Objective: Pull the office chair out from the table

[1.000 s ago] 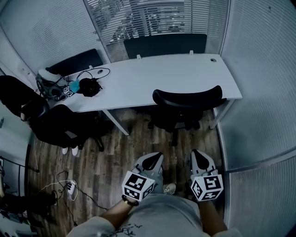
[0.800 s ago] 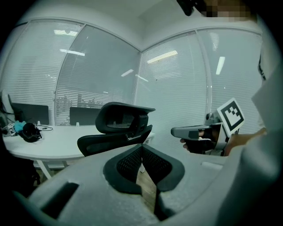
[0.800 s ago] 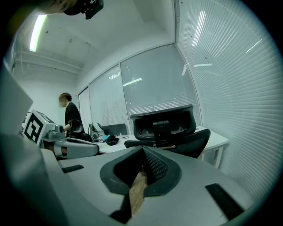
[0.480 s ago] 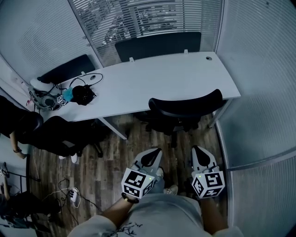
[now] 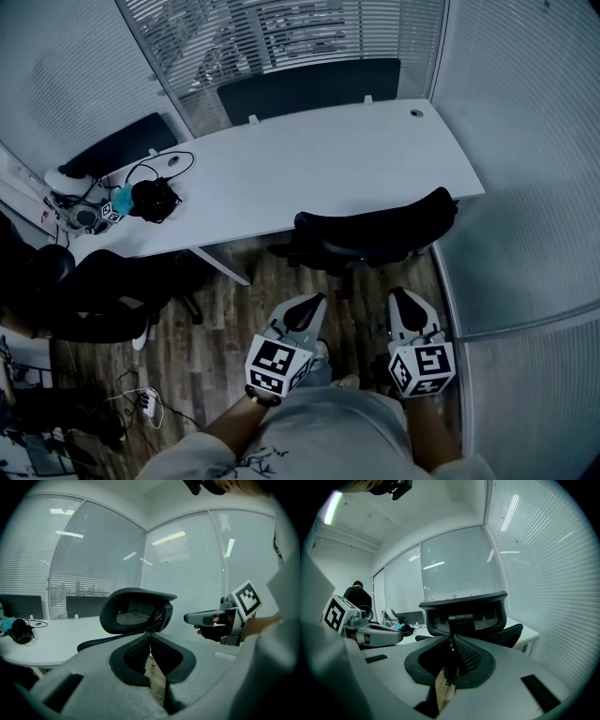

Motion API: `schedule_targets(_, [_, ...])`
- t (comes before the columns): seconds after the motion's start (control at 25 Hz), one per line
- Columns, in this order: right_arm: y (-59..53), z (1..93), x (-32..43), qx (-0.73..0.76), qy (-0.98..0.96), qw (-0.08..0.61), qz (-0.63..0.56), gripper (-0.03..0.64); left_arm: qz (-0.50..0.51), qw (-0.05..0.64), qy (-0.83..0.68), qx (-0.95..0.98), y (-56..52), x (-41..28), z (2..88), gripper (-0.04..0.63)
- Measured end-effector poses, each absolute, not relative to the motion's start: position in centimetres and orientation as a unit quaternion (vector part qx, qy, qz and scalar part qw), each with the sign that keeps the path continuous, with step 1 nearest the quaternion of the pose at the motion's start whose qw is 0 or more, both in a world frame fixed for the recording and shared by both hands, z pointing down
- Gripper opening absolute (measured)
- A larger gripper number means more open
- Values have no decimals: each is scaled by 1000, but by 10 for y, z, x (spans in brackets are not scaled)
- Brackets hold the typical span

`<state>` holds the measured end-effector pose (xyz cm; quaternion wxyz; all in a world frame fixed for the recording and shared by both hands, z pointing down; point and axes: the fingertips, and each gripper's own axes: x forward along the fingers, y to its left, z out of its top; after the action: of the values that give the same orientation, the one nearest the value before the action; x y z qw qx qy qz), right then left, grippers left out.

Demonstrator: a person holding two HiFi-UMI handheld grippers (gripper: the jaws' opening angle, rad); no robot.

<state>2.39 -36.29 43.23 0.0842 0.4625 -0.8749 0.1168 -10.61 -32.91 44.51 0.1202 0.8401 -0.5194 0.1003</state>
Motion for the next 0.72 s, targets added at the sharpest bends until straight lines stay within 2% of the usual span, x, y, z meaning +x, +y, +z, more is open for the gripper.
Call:
schedule_targets(0.12, [-370,432,21,468,-872,85,117,25,99,120,-514,844,-337,-109,445,12])
schedule_targets(0.16, [-373,433,20,470,-871,86,117,60,99,120,-512,845,-340,-111,445,12])
schedule_targets(0.44, [-397,432,15,484,-862,91,119,183,104,120,-511,845,-362,-127,442,14])
schedule_targets(0.72, [-407,435,5,491,-858,107,111,238,110,121,-518,839,-373,-147,444,20])
